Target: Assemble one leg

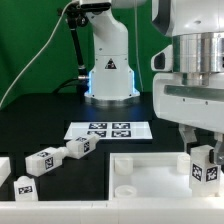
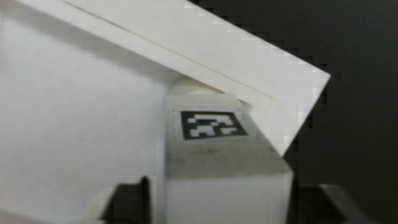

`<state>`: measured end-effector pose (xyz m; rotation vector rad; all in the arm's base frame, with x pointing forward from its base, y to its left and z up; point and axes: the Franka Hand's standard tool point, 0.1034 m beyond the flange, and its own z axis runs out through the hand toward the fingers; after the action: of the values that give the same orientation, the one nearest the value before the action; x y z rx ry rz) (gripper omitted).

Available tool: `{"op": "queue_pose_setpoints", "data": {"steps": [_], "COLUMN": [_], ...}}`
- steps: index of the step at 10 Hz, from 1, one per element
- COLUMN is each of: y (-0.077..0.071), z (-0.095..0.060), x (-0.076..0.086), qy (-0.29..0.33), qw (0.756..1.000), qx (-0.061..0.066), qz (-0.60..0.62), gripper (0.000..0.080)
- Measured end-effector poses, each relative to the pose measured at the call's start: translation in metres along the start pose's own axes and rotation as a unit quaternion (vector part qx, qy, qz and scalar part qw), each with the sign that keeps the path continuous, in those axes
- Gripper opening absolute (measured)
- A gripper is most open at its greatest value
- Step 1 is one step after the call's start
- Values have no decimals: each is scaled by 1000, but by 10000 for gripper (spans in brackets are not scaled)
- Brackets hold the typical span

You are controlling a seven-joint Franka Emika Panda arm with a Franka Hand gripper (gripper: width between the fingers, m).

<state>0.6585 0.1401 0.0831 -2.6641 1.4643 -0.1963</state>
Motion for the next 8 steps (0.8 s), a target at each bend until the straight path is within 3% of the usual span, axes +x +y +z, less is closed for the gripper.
{"op": "queue_pose_setpoints", "data": {"steps": [1,2,4,8], "y": [-1,-2,-2,-2], "z": [0,-1,1,1], "x": [-1,-2,4,1], "qy": [4,8,22,24], "qw": [998,990,964,930], "qx": [1,3,18,14], "qz": [-60,-138,-266,-366], "gripper": [537,616,643,649]}}
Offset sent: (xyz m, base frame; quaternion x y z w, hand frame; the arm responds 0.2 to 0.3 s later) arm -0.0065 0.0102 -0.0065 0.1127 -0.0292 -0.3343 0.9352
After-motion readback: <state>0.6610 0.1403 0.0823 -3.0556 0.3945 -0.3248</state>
